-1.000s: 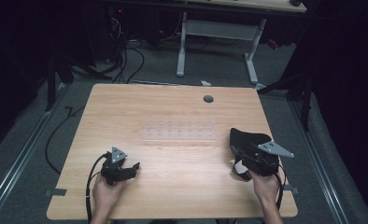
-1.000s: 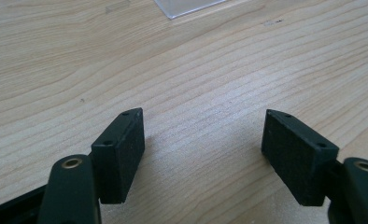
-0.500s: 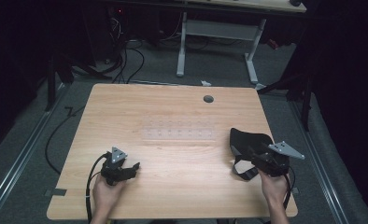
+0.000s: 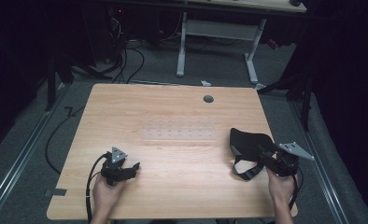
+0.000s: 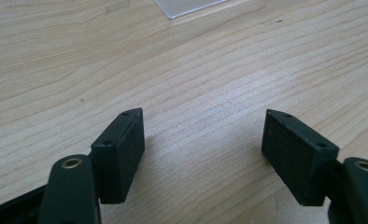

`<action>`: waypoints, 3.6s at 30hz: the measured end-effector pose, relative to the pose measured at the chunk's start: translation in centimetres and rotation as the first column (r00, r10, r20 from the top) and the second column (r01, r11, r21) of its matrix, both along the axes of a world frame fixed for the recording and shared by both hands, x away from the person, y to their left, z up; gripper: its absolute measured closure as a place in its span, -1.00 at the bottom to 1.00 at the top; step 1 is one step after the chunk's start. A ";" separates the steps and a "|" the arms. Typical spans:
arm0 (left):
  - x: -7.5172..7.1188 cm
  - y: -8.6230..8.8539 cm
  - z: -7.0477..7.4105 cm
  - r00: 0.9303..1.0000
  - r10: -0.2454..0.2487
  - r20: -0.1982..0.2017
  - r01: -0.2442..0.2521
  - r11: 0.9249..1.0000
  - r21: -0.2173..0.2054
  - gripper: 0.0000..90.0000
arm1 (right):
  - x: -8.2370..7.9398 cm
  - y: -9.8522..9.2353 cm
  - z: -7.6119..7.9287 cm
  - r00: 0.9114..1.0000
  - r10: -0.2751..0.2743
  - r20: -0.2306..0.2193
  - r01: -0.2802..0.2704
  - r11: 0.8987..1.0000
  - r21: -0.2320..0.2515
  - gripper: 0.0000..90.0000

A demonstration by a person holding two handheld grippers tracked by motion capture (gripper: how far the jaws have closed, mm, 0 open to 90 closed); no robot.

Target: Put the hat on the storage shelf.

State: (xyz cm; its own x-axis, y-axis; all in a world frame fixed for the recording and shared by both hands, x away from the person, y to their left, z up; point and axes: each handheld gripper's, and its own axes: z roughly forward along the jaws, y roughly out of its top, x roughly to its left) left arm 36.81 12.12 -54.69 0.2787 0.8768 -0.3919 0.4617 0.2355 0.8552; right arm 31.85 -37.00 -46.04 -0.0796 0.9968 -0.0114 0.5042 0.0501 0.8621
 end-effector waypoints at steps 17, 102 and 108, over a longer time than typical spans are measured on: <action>0.0 0.0 0.0 1.000 0.000 0.001 0.000 1.000 -0.002 -0.33 | 0.8 -2.5 -1.5 0.995 -0.081 -0.057 0.083 0.996 0.040 -0.10; 0.0 -0.1 0.0 1.000 -0.004 0.002 0.004 1.000 -0.007 -0.26 | -0.9 2.4 -2.3 0.969 0.248 0.013 -0.246 0.950 0.191 0.88; -0.1 -0.1 0.0 1.000 -0.009 0.007 0.009 1.000 -0.006 -0.21 | -1.4 3.6 -1.7 0.954 0.300 0.022 -0.298 0.933 0.201 0.88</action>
State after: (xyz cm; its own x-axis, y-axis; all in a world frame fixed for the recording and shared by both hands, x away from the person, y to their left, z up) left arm 36.74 12.03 -54.67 0.2895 0.8716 -0.3955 0.4576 0.2369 0.8570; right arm 30.49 -33.40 -47.77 -0.3732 0.9085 0.1879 0.5006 0.0267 0.8652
